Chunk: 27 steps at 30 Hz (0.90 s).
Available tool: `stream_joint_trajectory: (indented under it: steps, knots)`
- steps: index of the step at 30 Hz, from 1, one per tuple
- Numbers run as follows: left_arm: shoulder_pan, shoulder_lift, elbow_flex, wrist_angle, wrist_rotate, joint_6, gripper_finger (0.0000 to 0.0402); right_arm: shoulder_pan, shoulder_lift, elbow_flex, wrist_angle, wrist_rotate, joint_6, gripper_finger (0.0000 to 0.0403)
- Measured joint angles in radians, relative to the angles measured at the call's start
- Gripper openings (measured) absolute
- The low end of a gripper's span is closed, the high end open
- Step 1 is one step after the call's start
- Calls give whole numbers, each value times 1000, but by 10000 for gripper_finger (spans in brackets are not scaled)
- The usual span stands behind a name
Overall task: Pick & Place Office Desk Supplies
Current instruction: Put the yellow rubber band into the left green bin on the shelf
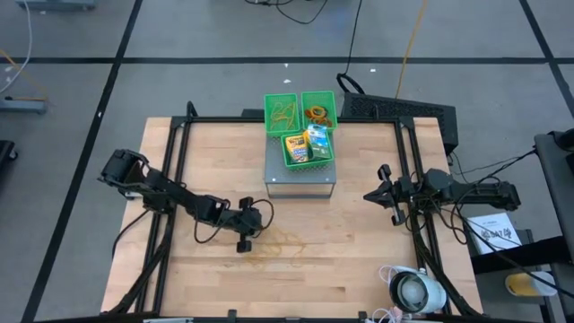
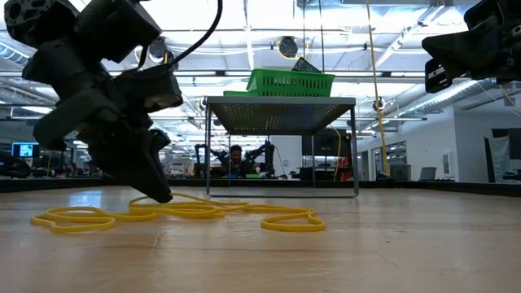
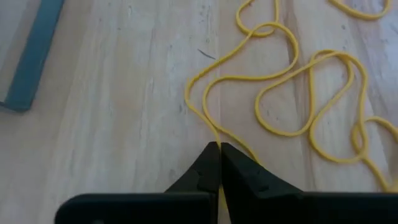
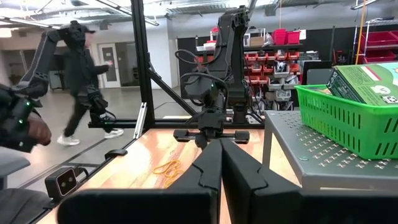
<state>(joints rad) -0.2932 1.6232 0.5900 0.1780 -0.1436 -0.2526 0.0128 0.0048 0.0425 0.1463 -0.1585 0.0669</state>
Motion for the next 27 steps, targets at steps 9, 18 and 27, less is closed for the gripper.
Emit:
stream_joint_trajectory:
  steps: [9,18,27]
  knots:
    - [-10,-212,68,-6,-42,173,4,0,0,0,0,0,0,0]
    - [3,-393,170,11,-129,443,5,0,0,0,0,0,0,0]
    - [100,-426,337,10,-203,666,9,0,0,0,0,0,0,0]
